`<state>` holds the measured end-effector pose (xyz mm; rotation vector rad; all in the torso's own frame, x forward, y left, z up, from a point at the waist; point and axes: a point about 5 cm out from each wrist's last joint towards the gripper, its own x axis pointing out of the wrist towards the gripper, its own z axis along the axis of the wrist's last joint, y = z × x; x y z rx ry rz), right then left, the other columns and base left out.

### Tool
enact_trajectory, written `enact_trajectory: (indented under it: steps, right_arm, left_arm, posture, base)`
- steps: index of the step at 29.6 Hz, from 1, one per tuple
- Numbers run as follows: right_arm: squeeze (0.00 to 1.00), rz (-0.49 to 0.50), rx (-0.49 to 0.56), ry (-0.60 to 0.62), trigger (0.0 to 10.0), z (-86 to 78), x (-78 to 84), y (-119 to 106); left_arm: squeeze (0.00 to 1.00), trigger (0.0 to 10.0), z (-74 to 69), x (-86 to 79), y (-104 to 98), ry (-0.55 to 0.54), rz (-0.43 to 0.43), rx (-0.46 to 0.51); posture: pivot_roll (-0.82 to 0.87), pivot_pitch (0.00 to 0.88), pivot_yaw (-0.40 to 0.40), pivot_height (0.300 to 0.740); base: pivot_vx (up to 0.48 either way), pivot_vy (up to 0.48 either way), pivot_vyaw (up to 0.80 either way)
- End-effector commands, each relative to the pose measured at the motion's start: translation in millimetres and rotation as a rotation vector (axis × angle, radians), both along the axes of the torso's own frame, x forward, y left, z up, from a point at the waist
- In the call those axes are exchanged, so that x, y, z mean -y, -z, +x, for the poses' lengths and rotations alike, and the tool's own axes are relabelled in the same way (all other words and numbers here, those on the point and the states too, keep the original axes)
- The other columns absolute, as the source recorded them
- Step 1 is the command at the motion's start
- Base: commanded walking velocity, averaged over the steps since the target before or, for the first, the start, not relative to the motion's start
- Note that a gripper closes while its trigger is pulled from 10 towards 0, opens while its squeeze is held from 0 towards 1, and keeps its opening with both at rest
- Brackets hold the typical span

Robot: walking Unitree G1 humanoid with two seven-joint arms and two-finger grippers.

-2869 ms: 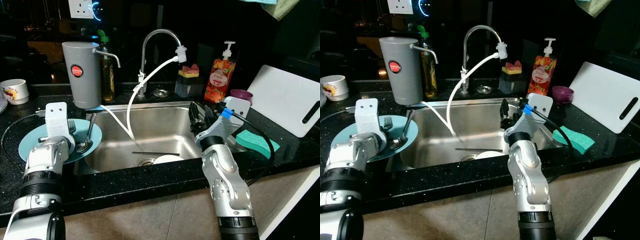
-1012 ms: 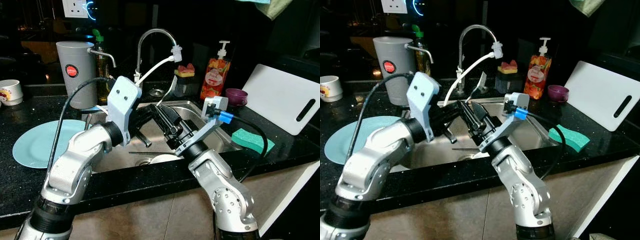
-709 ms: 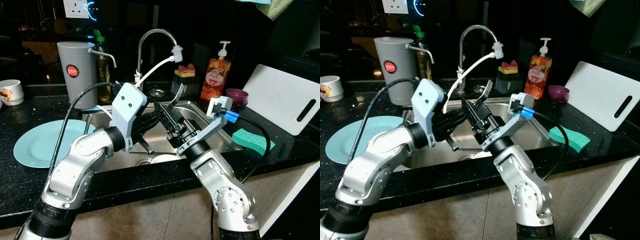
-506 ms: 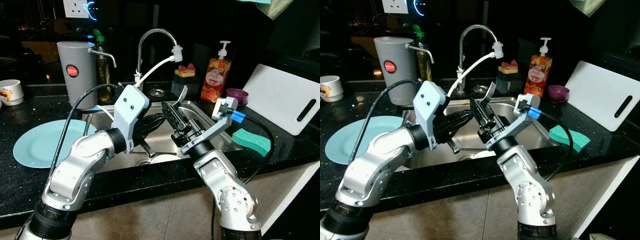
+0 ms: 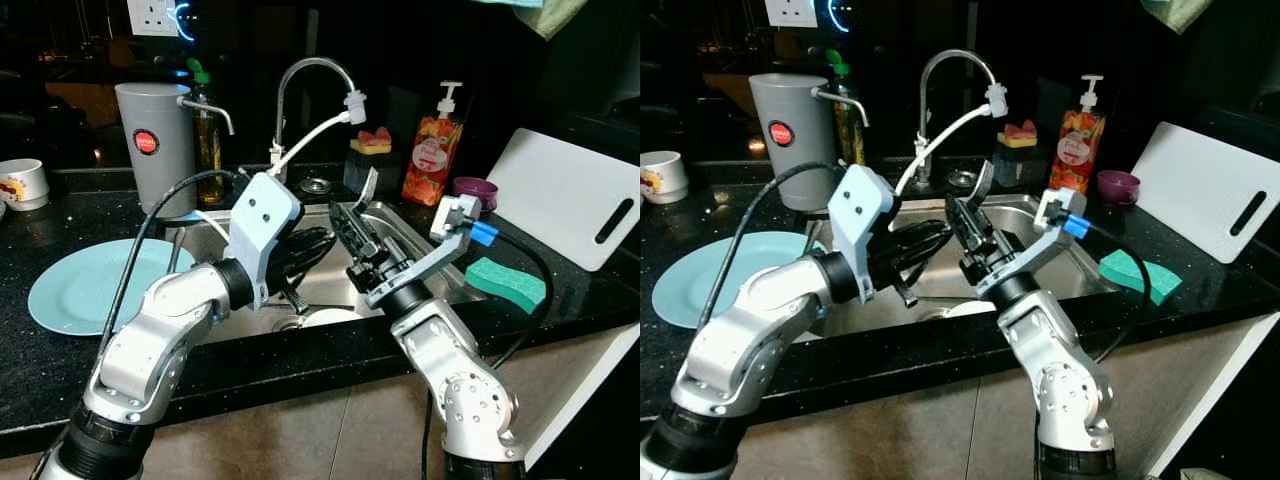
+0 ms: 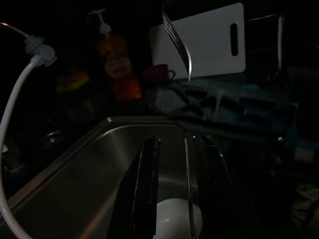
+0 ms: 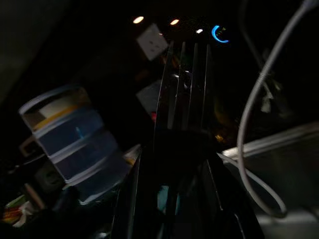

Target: Kitchen organization

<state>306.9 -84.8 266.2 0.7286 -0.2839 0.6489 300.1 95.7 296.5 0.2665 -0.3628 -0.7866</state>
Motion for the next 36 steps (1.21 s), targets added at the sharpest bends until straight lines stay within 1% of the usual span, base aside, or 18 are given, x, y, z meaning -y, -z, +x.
enact_trajectory:
  steps: [1, 3, 6, 7, 8, 10, 11, 13, 18, 20, 22, 23, 24, 25, 26, 31, 35, 36]
  right_arm:
    - [0.0, 0.019, -0.026, 0.056, 10.0, 5.8, 3.1, 1.9]
    - [0.0, 0.029, -0.039, 0.088, 10.0, 8.6, 6.1, 3.6]
    - [0.0, 0.028, -0.096, 0.198, 10.0, 20.6, 18.4, 12.3]
    - [0.0, 0.001, -0.117, 0.251, 10.0, 25.3, 22.4, 16.1]
    - [0.0, 0.001, -0.117, 0.251, 10.0, 25.3, 22.4, 16.1]
    - [0.0, -0.075, -0.15, 0.37, 10.0, 33.6, 29.9, 24.0]
    - [0.0, -0.075, -0.15, 0.37, 10.0, 33.6, 29.9, 24.0]
    - [0.0, -0.084, -0.201, 0.436, 10.0, 41.3, 37.8, 35.2]
    - [0.0, -0.124, -0.27, 0.478, 10.0, 49.7, 41.8, 53.4]
    - [0.0, -0.196, -0.324, 0.496, 10.0, 56.7, 37.2, 69.5]
    - [0.0, -0.222, -0.34, 0.499, 10.0, 58.7, 34.8, 74.3]
    - [0.09, -0.239, -0.356, 0.501, 10.0, 60.8, 31.9, 78.4]
    - [0.79, -0.263, -0.368, 0.503, 10.0, 62.6, 28.3, 82.4]
    - [0.79, -0.263, -0.368, 0.503, 10.0, 62.6, 28.3, 82.4]
    - [1.0, -0.272, -0.372, 0.498, 10.0, 63.6, 25.3, 84.9]
    - [1.0, -0.29, -0.364, 0.49, 10.0, 63.9, 18.2, 89.4]
    - [1.0, -0.303, -0.289, 0.48, 10.0, 58.0, 12.7, 83.1]
    - [0.62, -0.299, -0.266, 0.479, 10.0, 56.3, 12.4, 80.3]
  left_arm:
    - [0.0, 10.0, 2.3, -1.3, 2.2, -0.027, 0.002, -0.017]
    - [0.0, 10.0, 1.6, -2.0, 0.9, -0.026, -0.009, -0.019]
    - [0.0, 10.0, -11.4, -5.8, 0.9, 0.045, -0.022, -0.034]
    - [0.0, 10.0, -15.9, -8.0, 1.7, 0.063, -0.019, -0.037]
    - [0.0, 10.0, -15.9, -8.0, 1.7, 0.063, -0.019, -0.037]
    - [0.0, 10.0, -21.5, -13.0, 4.1, 0.071, -0.005, -0.042]
    - [0.0, 10.0, -21.5, -13.0, 4.1, 0.071, -0.005, -0.042]
    - [0.0, 10.0, -25.4, -21.3, 8.6, 0.057, 0.007, -0.057]
    - [0.0, 10.0, -26.6, -31.5, 12.4, 0.016, 0.003, -0.076]
    - [0.0, 10.0, -23.8, -37.9, 14.0, -0.031, -0.003, -0.085]
    - [0.0, 10.0, -22.3, -39.3, 14.4, -0.045, -0.004, -0.087]
    - [0.0, 10.0, -21.0, -39.8, 15.0, -0.055, -0.005, -0.091]
    - [0.0, 10.0, -19.8, -39.7, 15.8, -0.062, -0.006, -0.095]
    - [0.0, 10.0, -19.8, -39.7, 15.8, -0.062, -0.006, -0.095]
    - [0.0, 10.0, -18.6, -39.0, 16.9, -0.066, -0.006, -0.098]
    - [0.0, 10.0, -16.4, -36.1, 19.7, -0.071, -0.01, -0.11]
    - [0.0, 10.0, -10.2, -34.9, 22.8, -0.107, -0.021, -0.127]
    - [0.0, 10.0, -6.9, -35.2, 23.5, -0.131, -0.026, -0.131]
  posture:
    - [0.11, 0.04, -0.073, 0.74]
    - [0.12, 0.047, -0.075, 0.74]
    - [0.14, 0.049, -0.089, 0.74]
    - [0.14, 0.049, -0.089, 0.74]
    - [0.14, 0.049, -0.089, 0.74]
    - [0.15, 0.045, -0.088, 0.74]
    - [0.15, 0.045, -0.088, 0.74]
    - [0.17, 0.043, -0.087, 0.74]
    - [0.18, 0.045, -0.091, 0.74]
    - [0.18, 0.045, -0.096, 0.74]
    - [0.18, 0.045, -0.096, 0.74]
    - [0.19, 0.044, -0.099, 0.74]
    - [0.19, 0.043, -0.101, 0.74]
    - [0.19, 0.043, -0.101, 0.74]
    - [0.19, 0.04, -0.102, 0.74]
    - [0.19, 0.036, -0.103, 0.74]
    - [0.18, 0.035, -0.101, 0.74]
    - [0.18, 0.035, -0.101, 0.74]
  base:
    - [0.0, 0.0, 0.0]
    - [0.0, 0.0, 0.0]
    - [0.0, 0.0, 0.0]
    - [0.0, 0.0, 0.0]
    - [0.0, 0.0, 0.0]
    - [0.0, 0.0, 0.0]
    - [0.0, 0.0, 0.0]
    - [0.0, 0.0, 0.0]
    - [0.0, 0.0, 0.0]
    - [0.0, 0.0, 0.0]
    - [0.0, 0.0, 0.0]
    - [0.0, 0.0, 0.0]
    - [0.0, 0.0, 0.0]
    - [0.0, 0.0, 0.0]
    - [0.0, 0.0, 0.0]
    - [0.0, 0.0, 0.0]
    - [0.0, 0.0, 0.0]
    - [0.0, 0.0, 0.0]
